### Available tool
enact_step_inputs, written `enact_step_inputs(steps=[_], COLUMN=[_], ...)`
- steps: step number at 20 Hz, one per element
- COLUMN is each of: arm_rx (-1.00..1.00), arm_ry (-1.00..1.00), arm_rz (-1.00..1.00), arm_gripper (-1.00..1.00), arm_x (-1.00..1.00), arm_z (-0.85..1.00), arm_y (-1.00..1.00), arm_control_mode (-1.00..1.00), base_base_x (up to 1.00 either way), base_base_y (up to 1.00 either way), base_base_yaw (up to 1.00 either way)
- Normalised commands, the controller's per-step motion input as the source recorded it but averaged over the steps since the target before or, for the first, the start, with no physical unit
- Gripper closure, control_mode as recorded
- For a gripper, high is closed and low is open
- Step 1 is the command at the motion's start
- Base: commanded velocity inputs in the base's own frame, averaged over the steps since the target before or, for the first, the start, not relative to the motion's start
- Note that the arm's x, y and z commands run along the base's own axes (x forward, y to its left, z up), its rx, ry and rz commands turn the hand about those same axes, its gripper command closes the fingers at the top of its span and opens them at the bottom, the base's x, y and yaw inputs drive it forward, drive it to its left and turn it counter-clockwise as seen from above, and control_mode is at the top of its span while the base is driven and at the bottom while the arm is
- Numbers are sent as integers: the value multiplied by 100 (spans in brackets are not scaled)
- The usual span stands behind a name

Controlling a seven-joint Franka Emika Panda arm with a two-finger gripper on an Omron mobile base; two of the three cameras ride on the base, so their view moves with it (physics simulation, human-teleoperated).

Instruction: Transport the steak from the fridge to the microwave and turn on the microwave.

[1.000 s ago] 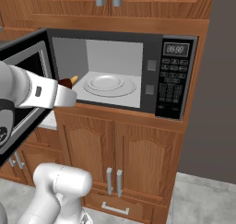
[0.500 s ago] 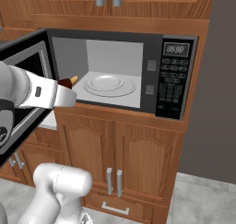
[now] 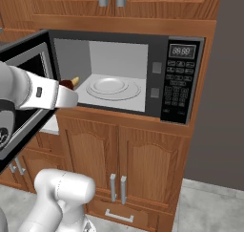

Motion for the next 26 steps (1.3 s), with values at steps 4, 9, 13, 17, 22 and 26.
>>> enact_step_inputs(steps=[4, 9, 13, 17, 22, 26], arm_rx=[0, 0, 0, 0, 0, 0], arm_ry=[0, 0, 0, -1, 0, 0], arm_rz=[0, 0, 2, 2, 1, 0], arm_gripper=[100, 100, 100, 100, 100, 100], arm_x=[36, 65, 70, 58, 58, 60], arm_z=[0, 0, -8, -19, -14, -16], arm_y=[4, 2, 0, 3, 1, 4], arm_control_mode=[-100, -100, -100, -100, -100, -100], base_base_x=[0, 0, 0, 0, 0, 0], base_base_y=[0, 0, 0, 0, 0, 0], base_base_yaw=[0, 0, 0, 0, 0, 0])
